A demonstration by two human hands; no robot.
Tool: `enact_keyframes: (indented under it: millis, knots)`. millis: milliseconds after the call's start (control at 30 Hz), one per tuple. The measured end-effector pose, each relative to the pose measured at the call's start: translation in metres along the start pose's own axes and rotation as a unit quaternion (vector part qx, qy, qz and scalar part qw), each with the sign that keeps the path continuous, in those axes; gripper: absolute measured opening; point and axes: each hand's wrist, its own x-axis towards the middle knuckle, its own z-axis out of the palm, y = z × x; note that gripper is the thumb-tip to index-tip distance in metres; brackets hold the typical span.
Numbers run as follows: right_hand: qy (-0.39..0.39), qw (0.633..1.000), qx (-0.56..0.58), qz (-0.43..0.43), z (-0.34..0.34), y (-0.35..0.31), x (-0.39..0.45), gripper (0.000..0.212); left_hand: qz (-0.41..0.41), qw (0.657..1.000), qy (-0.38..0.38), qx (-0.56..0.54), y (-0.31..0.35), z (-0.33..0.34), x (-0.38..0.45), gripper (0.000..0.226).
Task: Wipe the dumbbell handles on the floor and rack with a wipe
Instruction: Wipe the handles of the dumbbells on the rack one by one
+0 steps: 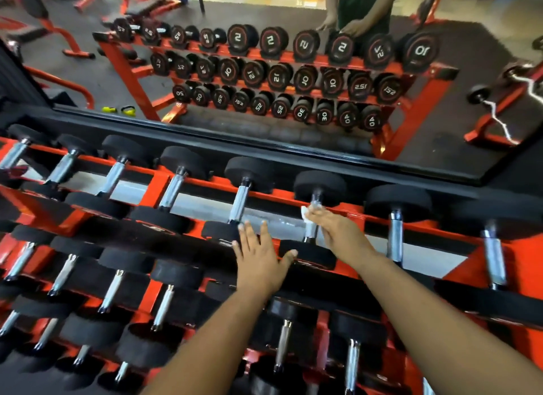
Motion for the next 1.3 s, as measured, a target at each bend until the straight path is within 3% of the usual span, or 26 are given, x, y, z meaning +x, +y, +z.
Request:
enact_keyframes:
  millis: [100, 200, 300, 367, 467, 600, 667, 733, 833, 933, 1000, 1100, 1167, 1300]
  knots:
    - [-0.113, 0.987, -0.104, -0.052, 0.001, 0.019, -0.008, 0.055, 0.010, 0.998, -0.042, -0.041, 0.037, 0.028, -0.005, 0.106]
    - [-0.199, 0.938, -0.235, -0.161, -0.007, 0.025, -0.004, 0.056, -0.018, 0.997, -0.047, -0.063, 0.060, 0.045, -0.004, 0.117]
    - [-0.168, 0.908, -0.312, -0.223, -0.019, 0.027, 0.008, 0.065, -0.044, 0.997, -0.036, -0.047, 0.064, 0.045, 0.000, 0.122]
    - [-0.158, 0.916, -0.337, -0.151, -0.020, 0.034, 0.013, 0.078, -0.054, 0.997, -0.048, -0.031, 0.066, 0.041, 0.002, 0.124]
    - [-0.172, 0.937, -0.292, -0.086, -0.014, 0.027, 0.006, 0.083, -0.063, 0.995, -0.075, -0.011, 0.068, 0.037, 0.006, 0.128]
    - [-0.240, 0.923, -0.242, -0.180, -0.023, 0.029, -0.002, 0.066, -0.066, 0.993, -0.099, 0.003, 0.068, 0.034, 0.009, 0.129]
    - [-0.202, 0.918, -0.285, -0.187, -0.026, 0.037, 0.009, 0.076, -0.065, 0.991, -0.118, 0.007, 0.068, 0.031, 0.009, 0.127]
    - [-0.162, 0.930, -0.309, -0.118, -0.019, 0.037, 0.020, 0.088, -0.068, 0.988, -0.136, 0.004, 0.067, 0.027, 0.011, 0.126]
    - [-0.119, 0.960, -0.248, -0.050, -0.002, 0.020, 0.023, 0.078, -0.067, 0.986, -0.150, 0.009, 0.065, 0.026, 0.015, 0.127]
    - [-0.157, 0.961, -0.193, -0.120, -0.003, 0.020, 0.011, 0.057, -0.059, 0.988, -0.142, 0.014, 0.065, 0.029, 0.015, 0.127]
    - [-0.175, 0.945, -0.225, -0.164, -0.011, 0.026, 0.009, 0.061, -0.056, 0.988, -0.140, 0.017, 0.065, 0.030, 0.013, 0.126]
    - [-0.120, 0.947, -0.285, -0.087, -0.009, 0.031, 0.025, 0.073, -0.063, 0.989, -0.137, 0.010, 0.066, 0.030, 0.012, 0.126]
    - [-0.096, 0.958, -0.266, -0.036, -0.001, 0.024, 0.032, 0.075, -0.066, 0.989, -0.134, 0.004, 0.066, 0.029, 0.012, 0.127]
    - [-0.140, 0.964, -0.192, -0.122, 0.004, 0.027, 0.015, 0.069, -0.062, 0.989, -0.134, 0.003, 0.065, 0.031, 0.011, 0.125]
